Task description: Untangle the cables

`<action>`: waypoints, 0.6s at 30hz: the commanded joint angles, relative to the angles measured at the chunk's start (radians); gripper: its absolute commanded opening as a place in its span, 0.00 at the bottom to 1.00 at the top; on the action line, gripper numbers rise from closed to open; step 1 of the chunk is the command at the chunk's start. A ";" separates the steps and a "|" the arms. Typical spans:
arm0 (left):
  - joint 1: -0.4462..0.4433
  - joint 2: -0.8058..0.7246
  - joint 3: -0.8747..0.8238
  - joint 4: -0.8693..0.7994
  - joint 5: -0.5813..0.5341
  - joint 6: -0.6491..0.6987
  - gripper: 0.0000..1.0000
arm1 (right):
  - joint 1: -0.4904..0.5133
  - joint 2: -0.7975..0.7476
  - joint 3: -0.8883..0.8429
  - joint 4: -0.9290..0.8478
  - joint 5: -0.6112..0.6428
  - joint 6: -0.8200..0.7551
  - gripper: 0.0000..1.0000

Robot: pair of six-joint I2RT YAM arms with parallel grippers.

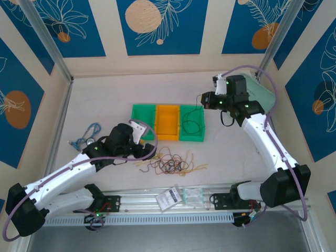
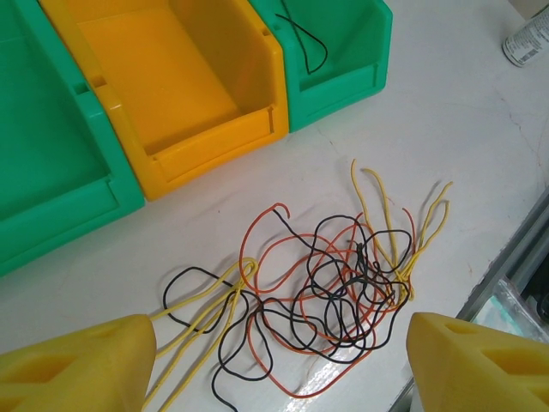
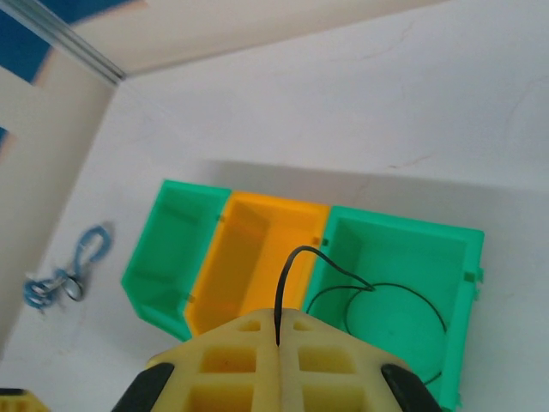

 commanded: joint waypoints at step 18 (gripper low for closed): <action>0.021 -0.037 -0.040 -0.017 -0.046 0.003 0.76 | 0.190 0.302 0.064 -0.064 0.344 -0.186 0.11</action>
